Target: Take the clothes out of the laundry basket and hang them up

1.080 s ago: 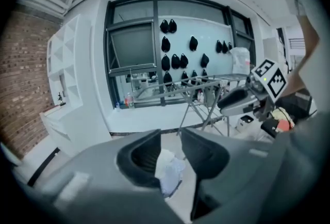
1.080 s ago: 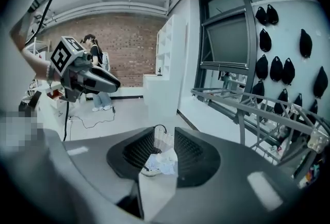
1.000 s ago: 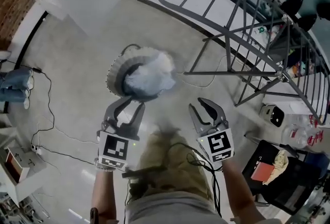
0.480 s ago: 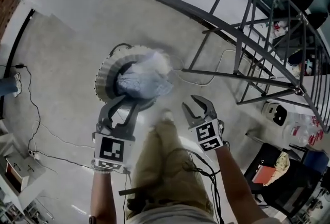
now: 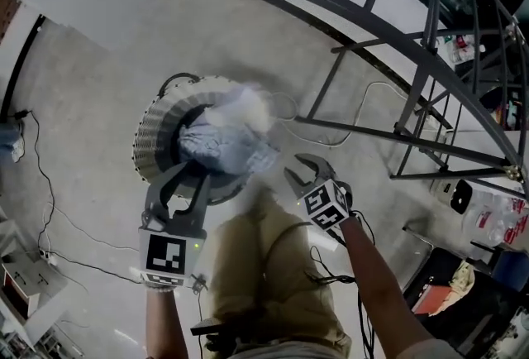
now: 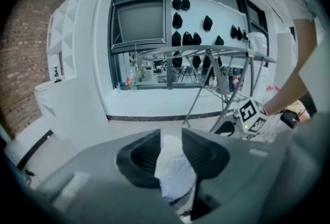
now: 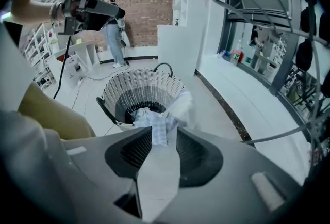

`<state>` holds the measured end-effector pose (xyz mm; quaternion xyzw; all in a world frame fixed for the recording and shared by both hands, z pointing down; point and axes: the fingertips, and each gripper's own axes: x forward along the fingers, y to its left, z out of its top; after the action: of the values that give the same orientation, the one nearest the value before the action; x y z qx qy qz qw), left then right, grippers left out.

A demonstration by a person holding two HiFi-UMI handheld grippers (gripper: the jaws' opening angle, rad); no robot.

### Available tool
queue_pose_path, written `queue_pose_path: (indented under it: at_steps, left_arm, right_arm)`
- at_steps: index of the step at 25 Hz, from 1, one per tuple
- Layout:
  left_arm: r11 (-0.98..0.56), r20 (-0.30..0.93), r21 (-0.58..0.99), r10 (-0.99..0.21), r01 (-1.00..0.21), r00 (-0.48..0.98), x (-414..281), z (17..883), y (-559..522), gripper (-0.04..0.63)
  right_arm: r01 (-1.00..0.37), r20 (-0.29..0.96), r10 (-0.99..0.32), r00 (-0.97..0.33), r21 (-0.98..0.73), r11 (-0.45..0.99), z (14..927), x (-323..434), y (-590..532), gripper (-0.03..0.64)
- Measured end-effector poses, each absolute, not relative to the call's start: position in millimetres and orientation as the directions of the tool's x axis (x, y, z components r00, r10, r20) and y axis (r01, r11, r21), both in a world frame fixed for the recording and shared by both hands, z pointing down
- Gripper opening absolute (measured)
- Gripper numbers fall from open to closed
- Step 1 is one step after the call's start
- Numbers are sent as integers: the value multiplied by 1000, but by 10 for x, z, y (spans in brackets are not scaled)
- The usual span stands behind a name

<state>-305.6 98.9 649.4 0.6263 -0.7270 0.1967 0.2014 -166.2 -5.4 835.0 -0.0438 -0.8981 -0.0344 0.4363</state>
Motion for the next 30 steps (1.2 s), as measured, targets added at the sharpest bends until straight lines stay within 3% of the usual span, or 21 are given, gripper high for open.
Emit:
queue_pose_path:
  at_steps: [12,13,15,16,21,30]
  left_arm:
    - [208,559,-17,-809,-978,-182,-3189,7376,1002,121]
    - [211,560,-14,-808,-977,-182,-3189,7399,1013,123]
    - [217,560,-10,-807,-976,-186,-3196,7414,1035,123]
    - [221,558,-10,-808,-975,-189,-3204,7402,1041,123]
    - [230,552,-9,-810,-973,-197,-3209,7293,1116,123]
    - [221,565,-13,-803,-975,-189,-3196,7112,1169,123]
  right_arm:
    - [311,834,174,-523,-3,950,9652,-1915,-44,135]
    - [315,833,170,-527,5,949,9669,-1933,-41,135]
    - [307,826,155,-543,23,951,9661,-1975,-48,50]
    - [302,821,152,-551,27,953,9640,-1997,-51,39]
    - [368,816,179,-550,45,929,9528,-2048,42,20]
    - [315,790,164,-590,38,948,8988,-2090,-30,3]
